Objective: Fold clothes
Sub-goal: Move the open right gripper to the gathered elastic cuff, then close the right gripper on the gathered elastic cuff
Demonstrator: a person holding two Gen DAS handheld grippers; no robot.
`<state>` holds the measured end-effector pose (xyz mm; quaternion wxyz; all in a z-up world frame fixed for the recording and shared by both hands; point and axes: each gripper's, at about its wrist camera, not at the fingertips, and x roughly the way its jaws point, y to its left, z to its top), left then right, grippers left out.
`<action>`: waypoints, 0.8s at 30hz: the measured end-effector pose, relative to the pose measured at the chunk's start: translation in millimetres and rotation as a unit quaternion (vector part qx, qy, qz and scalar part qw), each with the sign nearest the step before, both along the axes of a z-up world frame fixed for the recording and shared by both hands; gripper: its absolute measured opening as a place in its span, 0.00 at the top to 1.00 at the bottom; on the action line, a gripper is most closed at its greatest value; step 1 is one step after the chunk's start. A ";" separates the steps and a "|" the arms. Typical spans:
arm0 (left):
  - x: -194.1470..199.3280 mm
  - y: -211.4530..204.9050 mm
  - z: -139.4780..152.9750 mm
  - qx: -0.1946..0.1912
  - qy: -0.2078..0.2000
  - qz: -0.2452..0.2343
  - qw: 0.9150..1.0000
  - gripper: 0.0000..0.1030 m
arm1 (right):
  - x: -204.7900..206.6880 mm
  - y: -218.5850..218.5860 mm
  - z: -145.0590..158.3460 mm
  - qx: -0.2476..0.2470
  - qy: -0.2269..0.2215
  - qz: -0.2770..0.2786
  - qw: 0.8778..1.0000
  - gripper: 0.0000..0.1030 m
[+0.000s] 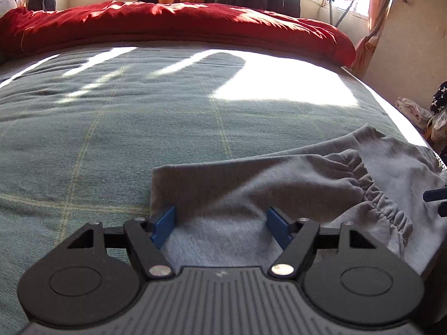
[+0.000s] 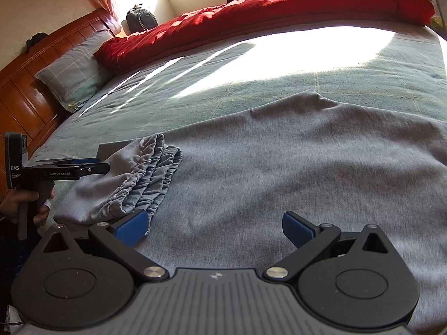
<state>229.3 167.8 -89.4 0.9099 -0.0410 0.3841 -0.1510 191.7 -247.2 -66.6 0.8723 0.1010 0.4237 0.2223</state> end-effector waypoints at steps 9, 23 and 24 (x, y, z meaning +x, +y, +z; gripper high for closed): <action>33.7 -10.8 17.3 -0.015 -0.011 -0.008 1.000 0.23 | 11.7 5.1 -13.8 -0.021 -0.003 0.007 1.000 0.00; -35.0 -68.7 47.4 0.013 -0.051 -0.101 0.993 0.22 | 15.4 20.0 20.0 -0.017 -0.057 0.049 0.997 0.00; -44.3 -77.3 44.6 0.012 -0.053 -0.115 0.992 0.22 | 17.5 23.6 23.7 -0.012 -0.061 0.055 0.997 0.00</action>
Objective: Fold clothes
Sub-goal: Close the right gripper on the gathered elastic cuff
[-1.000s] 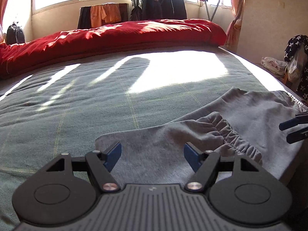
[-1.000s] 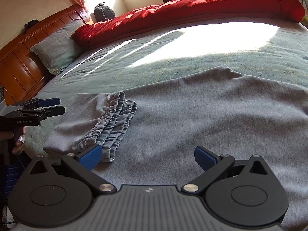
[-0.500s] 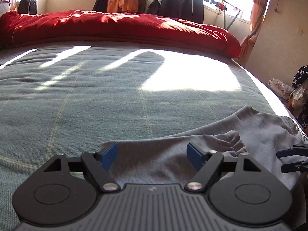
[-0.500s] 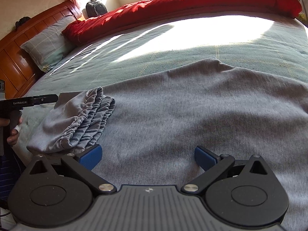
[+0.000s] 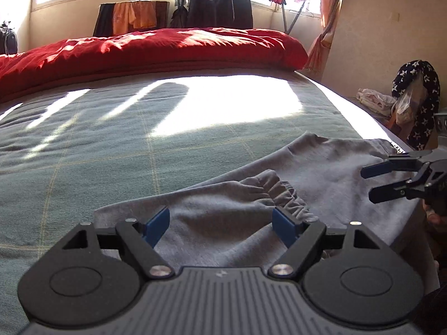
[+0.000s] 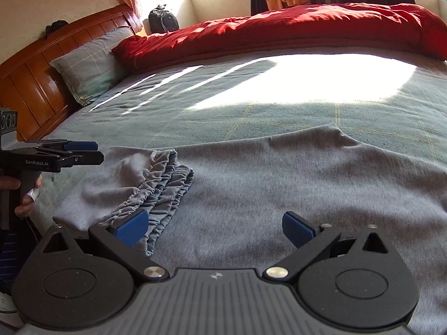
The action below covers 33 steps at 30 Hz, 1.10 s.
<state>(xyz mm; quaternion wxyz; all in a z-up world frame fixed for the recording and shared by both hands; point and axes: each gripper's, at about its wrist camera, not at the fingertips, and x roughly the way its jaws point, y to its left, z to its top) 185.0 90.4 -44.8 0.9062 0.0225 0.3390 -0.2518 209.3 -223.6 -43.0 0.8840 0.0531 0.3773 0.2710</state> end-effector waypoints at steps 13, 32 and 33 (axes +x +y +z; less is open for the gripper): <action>-40.5 -35.1 -28.8 -0.003 0.025 -0.083 0.996 0.22 | 36.8 30.2 -16.5 0.190 0.142 0.073 0.969 0.30; -48.5 -25.0 -34.7 -0.013 0.020 -0.077 0.997 0.22 | 75.0 52.6 -52.3 0.214 0.206 -0.004 0.955 0.31; -49.3 -24.3 -34.2 -0.013 0.019 -0.077 0.997 0.22 | 75.3 53.8 -52.0 0.211 0.204 -0.001 0.956 0.31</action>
